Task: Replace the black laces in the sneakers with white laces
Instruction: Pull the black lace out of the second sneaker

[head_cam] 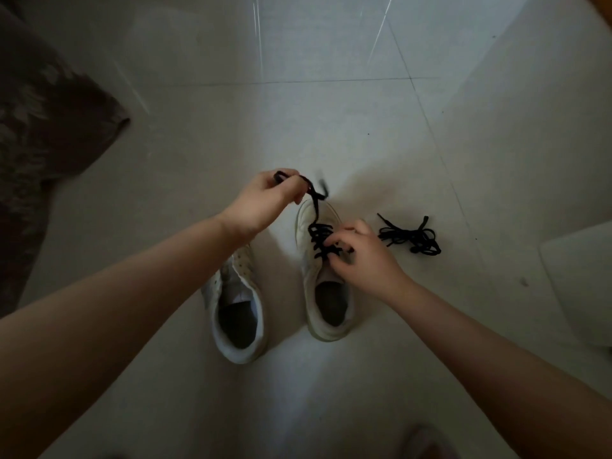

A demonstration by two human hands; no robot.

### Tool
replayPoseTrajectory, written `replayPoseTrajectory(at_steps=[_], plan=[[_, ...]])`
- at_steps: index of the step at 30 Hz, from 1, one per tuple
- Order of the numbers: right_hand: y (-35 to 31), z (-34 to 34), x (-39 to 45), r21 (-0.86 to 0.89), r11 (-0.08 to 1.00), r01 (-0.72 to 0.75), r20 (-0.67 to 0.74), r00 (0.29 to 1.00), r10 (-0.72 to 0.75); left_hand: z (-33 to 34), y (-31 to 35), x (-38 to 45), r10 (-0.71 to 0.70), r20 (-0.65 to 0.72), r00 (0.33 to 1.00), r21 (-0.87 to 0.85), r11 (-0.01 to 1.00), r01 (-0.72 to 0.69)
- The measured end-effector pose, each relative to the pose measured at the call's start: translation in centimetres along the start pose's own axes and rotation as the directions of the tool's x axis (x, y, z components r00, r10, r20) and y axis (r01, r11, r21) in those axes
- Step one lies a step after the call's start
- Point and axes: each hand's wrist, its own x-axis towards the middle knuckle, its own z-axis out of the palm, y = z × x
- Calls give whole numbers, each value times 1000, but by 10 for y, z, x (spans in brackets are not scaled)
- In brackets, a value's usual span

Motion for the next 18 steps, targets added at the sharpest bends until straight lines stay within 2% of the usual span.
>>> replayPoseTrajectory(at_steps=[2,4,5,6,7,9,10,13,16,18], plan=[[1,-3,3,22,999,-32,-21,999,32,0,5,-2,40,35,999,20,999,-41],[6,-6,3,11,995,-100,-46,994,100,-3,3,-8,-37,147,988,-72,996,48],[10,-6,3,-6,990,-139,-49,989,138,-4,1,-11,-93,212,973,-74,991,111],[14,-6,0,-22,986,-167,-48,985,165,-5,-1,-14,-128,293,947,10,991,131],[17,-5,-2,-33,982,-188,-37,982,187,-5,-3,-16,-172,386,906,200,975,100],[21,-4,-7,-29,981,-192,8,981,192,-3,-2,-23,-349,526,775,578,816,-25],[22,-3,-8,-17,983,-184,15,983,185,-1,0,-26,-448,562,695,669,740,-63],[26,-2,-4,16,980,-197,-1,980,197,13,0,-35,-647,610,457,746,663,-58],[25,-3,1,58,974,-219,44,975,216,33,-4,-47,-687,634,356,764,626,-154],[23,-1,3,127,966,-225,59,974,219,48,-10,-57,-714,623,319,782,571,-248]])
